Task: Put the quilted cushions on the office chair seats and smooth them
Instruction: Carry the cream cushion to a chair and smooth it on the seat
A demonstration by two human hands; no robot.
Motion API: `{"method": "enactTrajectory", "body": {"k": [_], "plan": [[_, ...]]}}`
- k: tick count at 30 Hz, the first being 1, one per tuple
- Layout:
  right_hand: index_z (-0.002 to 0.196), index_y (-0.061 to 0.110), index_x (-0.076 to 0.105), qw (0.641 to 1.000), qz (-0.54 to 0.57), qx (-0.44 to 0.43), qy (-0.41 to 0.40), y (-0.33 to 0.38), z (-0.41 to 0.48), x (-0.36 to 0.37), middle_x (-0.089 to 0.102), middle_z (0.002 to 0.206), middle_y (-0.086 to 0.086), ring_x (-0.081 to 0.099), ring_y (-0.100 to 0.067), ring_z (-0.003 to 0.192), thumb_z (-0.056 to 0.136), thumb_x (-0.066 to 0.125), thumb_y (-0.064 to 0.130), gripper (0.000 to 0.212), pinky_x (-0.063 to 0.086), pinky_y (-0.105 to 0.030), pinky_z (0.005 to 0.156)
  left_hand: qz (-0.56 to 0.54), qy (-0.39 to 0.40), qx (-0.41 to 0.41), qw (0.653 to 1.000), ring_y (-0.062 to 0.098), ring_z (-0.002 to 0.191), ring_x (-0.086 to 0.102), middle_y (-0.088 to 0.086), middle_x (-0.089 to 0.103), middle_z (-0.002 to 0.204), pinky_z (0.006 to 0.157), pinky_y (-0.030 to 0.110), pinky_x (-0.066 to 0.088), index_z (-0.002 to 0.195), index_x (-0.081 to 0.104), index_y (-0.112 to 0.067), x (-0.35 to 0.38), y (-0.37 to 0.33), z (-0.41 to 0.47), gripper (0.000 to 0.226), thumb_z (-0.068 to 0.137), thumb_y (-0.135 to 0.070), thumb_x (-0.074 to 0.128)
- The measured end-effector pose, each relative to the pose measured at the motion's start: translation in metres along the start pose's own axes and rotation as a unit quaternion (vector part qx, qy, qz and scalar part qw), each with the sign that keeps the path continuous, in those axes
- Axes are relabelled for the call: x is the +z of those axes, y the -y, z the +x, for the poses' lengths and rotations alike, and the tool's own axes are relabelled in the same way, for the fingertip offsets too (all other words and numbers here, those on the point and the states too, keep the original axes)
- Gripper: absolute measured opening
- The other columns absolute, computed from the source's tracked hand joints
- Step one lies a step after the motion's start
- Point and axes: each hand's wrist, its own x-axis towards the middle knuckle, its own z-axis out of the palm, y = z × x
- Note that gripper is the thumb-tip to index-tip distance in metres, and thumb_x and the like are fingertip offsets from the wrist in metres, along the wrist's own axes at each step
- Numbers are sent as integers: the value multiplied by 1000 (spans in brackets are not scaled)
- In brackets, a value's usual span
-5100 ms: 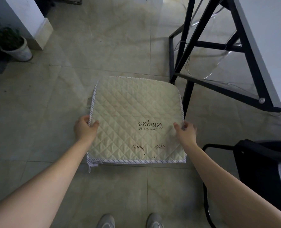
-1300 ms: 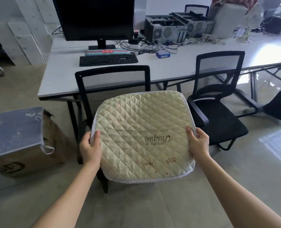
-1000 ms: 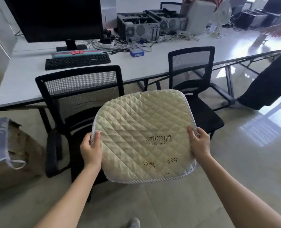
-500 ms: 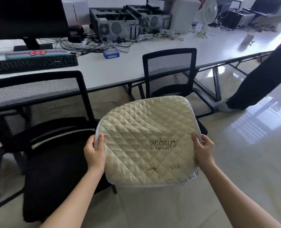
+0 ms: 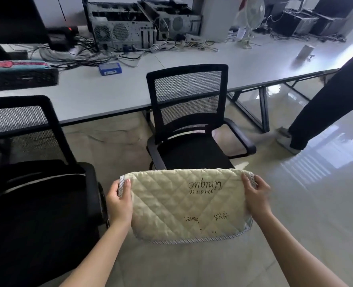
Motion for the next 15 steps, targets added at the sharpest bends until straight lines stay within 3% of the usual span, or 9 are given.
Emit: {"method": "enactTrajectory", "body": {"k": [2, 8, 15], "plan": [[85, 3, 64, 1000, 5, 5, 13, -6, 18, -8, 61, 72, -9, 54, -22, 65, 89, 60, 29, 27, 47, -29, 56, -2, -3, -2, 1000, 2, 59, 51, -5, 52, 65, 54, 7, 39, 75, 56, -15, 18, -2, -4, 18, 92, -20, 53], [87, 5, 65, 997, 21, 25, 66, -23, 89, -35, 64, 76, -9, 60, -25, 71, 88, 61, 28, 23, 53, -42, 69, -6, -31, -20, 999, 12, 65, 48, -2, 54, 68, 63, 26, 42, 71, 55, -24, 83, -2, -21, 21, 92, -23, 54], [117, 9, 58, 986, -12, 27, 165, -27, 181, -65, 66, 100, -2, 63, -18, 88, 90, 58, 25, 31, 52, -37, 84, 1, -69, -20, 997, 11, 71, 51, -5, 57, 75, 60, 6, 42, 87, 57, -13, 158, -3, -39, 11, 93, -19, 51]]}}
